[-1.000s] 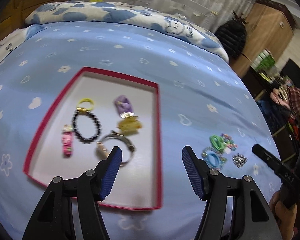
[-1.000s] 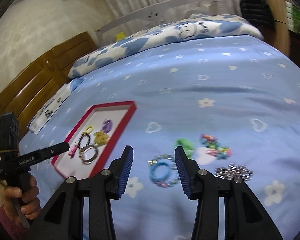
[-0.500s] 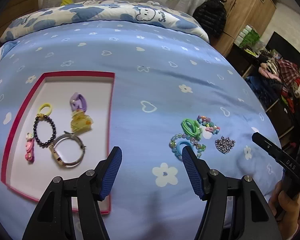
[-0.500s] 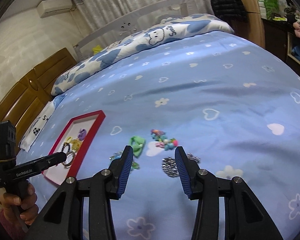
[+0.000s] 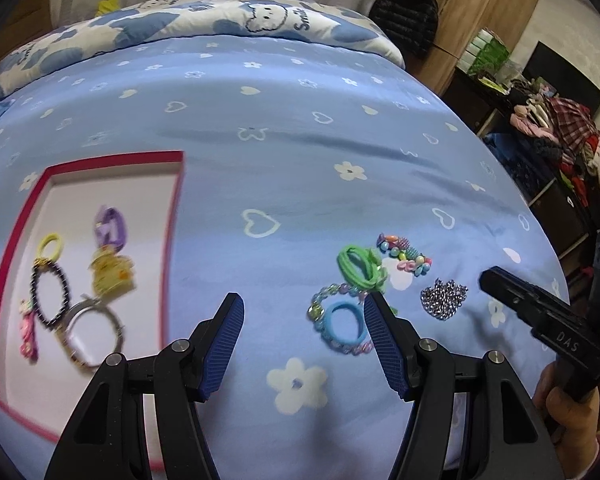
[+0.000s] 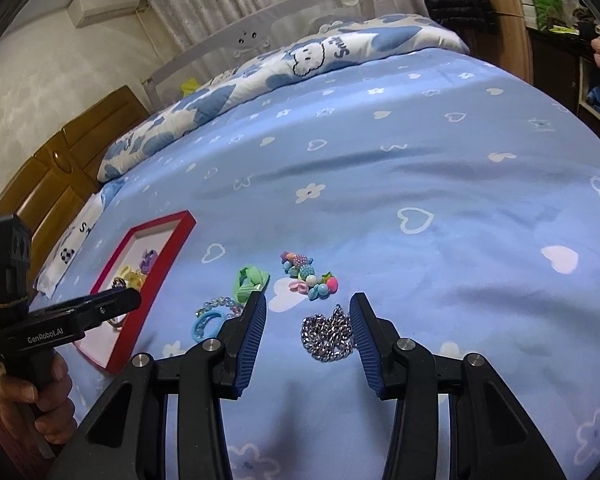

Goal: Organize jewelry
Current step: 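Move both open tools back toward the remaining jewelry on the sheet, then grasp the green bow clip with the left tool while the right tool grasps the beaded clip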

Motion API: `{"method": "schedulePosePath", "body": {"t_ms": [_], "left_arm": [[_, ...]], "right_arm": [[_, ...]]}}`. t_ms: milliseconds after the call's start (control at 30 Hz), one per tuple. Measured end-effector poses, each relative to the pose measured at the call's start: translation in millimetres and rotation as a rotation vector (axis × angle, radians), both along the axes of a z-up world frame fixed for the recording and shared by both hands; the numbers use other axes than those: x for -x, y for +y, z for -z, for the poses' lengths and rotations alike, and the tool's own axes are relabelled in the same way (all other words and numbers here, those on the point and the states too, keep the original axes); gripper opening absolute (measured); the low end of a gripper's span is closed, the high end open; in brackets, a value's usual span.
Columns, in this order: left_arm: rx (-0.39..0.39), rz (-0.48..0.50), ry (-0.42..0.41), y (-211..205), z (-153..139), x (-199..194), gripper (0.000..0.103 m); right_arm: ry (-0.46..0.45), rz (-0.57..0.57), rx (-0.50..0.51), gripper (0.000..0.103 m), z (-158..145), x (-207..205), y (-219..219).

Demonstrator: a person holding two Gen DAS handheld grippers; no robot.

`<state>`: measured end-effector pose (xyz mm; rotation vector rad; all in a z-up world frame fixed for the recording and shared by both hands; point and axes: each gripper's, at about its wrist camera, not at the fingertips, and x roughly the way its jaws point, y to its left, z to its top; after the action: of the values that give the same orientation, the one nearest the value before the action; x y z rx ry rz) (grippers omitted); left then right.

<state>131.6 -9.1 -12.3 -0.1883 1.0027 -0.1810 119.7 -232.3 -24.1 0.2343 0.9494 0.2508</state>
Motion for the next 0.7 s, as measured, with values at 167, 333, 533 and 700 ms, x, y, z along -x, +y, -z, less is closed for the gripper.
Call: {"method": "schedulePosePath", "body": {"t_ms": [167, 333, 533, 700], "left_arm": [[0.013, 0.029, 0.025, -12.3, 13.0, -26.2, 0.062], [0.015, 0.053, 0.061, -24.7, 31.1, -55.0, 0.062], [0.019, 0.073, 0.114, -36.2, 59.2, -85.9, 0.061], [-0.028, 0.106, 0.121, -48.1, 75.4, -99.7, 0.048]], "right_arm": [[0.029, -0.035, 0.017, 0.045, 11.3, -19.7, 4.5], [0.055, -0.046, 0.016, 0.045, 23.5, -38.5, 6.2], [0.093, -0.07, 0.015, 0.045, 37.4, -52.2, 10.1], [0.117, -0.081, 0.021, 0.045, 46.2, -61.3, 11.4]]}}
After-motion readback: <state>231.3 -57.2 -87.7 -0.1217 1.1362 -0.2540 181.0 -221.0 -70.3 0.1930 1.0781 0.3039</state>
